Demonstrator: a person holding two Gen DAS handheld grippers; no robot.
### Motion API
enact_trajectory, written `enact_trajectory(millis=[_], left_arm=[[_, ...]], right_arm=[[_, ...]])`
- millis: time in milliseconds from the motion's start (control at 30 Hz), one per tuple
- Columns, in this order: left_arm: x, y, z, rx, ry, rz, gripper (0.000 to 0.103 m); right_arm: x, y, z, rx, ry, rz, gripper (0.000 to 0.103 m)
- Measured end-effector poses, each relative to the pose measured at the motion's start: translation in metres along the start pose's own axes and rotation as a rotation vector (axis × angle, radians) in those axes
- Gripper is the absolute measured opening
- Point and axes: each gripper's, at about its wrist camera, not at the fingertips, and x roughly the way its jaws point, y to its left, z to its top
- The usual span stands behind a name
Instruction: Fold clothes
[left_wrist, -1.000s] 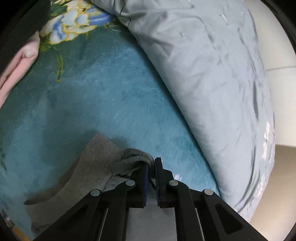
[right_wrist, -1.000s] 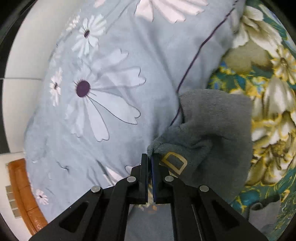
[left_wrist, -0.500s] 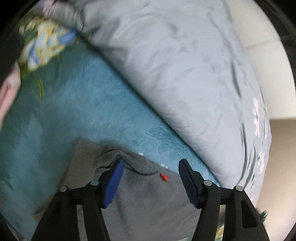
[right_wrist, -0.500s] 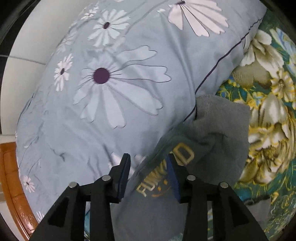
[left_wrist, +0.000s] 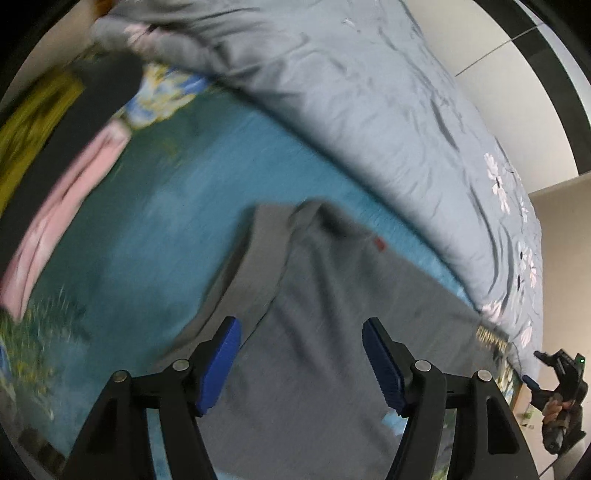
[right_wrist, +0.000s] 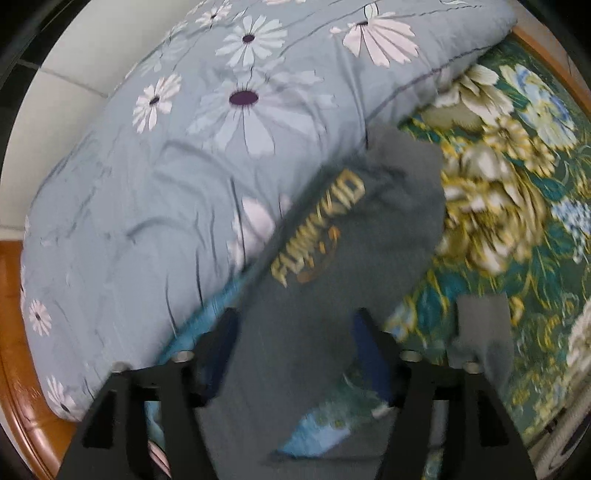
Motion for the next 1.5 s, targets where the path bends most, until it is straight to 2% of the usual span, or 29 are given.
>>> enact_trajectory(millis=[100,200,400,533,767,900,1000,1100,1200,1267,1300,1400,1500], left_arm=[[0.003,0.023,-0.015,-0.037,0.017,-0.024,0.072],[0.005,0.046,-0.029,-0.073,0.033,-0.048,0.072],[0.011,0.092,-0.058,-0.147,0.066,-0.096,0.073],[0.023,0.104,-0.068,-0.167,0.076,-0.161,0.073],[0.038,0.114,-0.081,-0.178,0.072,-0.269,0.072],[0.043,0.122,-0.087,-0.205,0.075,-0.298,0.072],[0.051,0.129,-0.094,-0.249,0.086,-0.294,0.072],[0.058,0.139,-0.108,-0.336,0.099,-0.309,0.072],[0.063,0.138,-0.117,-0.347,0.101,-0.313,0.071],[0.064,0.134,-0.119,-0.331,0.099,-0.311,0.062],[0.064,0.133,-0.118,-0.326,0.099,-0.308,0.044],[0.063,0.132,-0.116,-0.324,0.097,-0.305,0.021],[0.057,0.134,-0.117,-0.325,0.075,-0.295,0.014]], right_arm=[[-0.001,0.002,-0.032,-0.042,0.024,-0.044,0.073],[-0.003,-0.003,-0.069,-0.064,0.050,-0.097,0.084],[-0.011,-0.016,-0.118,-0.036,0.073,-0.219,0.084],[-0.021,-0.016,-0.137,-0.085,0.064,-0.314,0.084],[-0.034,0.022,-0.160,-0.214,0.035,-0.408,0.084],[-0.025,0.049,-0.168,-0.289,0.033,-0.409,0.084],[-0.015,0.067,-0.173,-0.341,0.037,-0.413,0.084],[-0.007,0.076,-0.181,-0.386,0.047,-0.419,0.084],[-0.003,0.078,-0.184,-0.396,0.049,-0.416,0.084],[-0.002,0.075,-0.184,-0.388,0.051,-0.412,0.084],[-0.002,0.072,-0.184,-0.382,0.053,-0.408,0.084],[-0.003,0.057,-0.183,-0.350,0.055,-0.397,0.084],[-0.006,0.037,-0.179,-0.297,0.053,-0.372,0.084]])
